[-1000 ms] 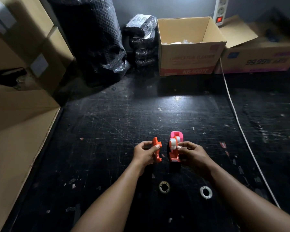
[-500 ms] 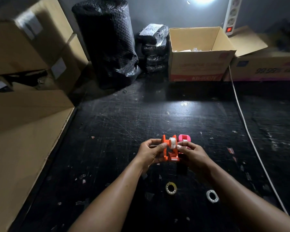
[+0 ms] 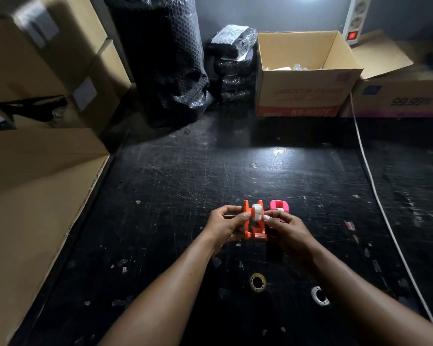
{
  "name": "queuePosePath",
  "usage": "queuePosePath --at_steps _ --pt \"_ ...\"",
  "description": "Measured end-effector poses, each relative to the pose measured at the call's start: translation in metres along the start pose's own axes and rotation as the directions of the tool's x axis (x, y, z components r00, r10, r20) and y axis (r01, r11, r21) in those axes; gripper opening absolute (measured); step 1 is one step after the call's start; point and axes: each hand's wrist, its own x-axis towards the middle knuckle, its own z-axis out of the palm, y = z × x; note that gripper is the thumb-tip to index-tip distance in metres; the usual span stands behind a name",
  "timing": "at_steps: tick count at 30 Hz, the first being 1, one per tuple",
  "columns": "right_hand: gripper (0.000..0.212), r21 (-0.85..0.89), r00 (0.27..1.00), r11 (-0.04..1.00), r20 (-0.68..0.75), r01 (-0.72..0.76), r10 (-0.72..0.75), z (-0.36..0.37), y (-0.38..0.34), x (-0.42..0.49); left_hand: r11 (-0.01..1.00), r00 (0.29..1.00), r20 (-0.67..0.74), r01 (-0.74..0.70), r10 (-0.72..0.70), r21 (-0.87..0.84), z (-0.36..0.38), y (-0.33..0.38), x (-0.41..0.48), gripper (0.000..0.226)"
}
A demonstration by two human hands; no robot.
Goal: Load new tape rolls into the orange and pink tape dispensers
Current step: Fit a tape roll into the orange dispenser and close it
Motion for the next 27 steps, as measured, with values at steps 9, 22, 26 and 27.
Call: queuePosePath --at_steps 9,22,26,27 --pt "0.025 -0.043 0.999 0.999 -0.043 0.019 -0.021 0.013 0.000 0.022 0.999 1.000 -0.012 0.021 -0.021 -0.047 -0.003 0.001 0.022 0.036" --pt "0.017 -0.566 0.892 0.819 -0.412 -0.092 -0.185 0.043 0.029 0.051 0.963 0.962 -0.248 -0.048 0.117 0.266 0.004 -0.037 0.050 0.023" --pt "0.016 -0.619 0.901 0.783 -0.376 -0.068 -0.218 0.038 0.030 0.051 0.930 0.968 -0.219 -0.036 0.124 0.365 0.001 -0.039 0.051 0.025" --pt "0.016 -0.632 0.904 0.772 -0.363 -0.061 -0.226 0.037 0.030 0.051 0.926 0.969 -0.220 -0.024 0.115 0.378 0.001 -0.039 0.051 0.025"
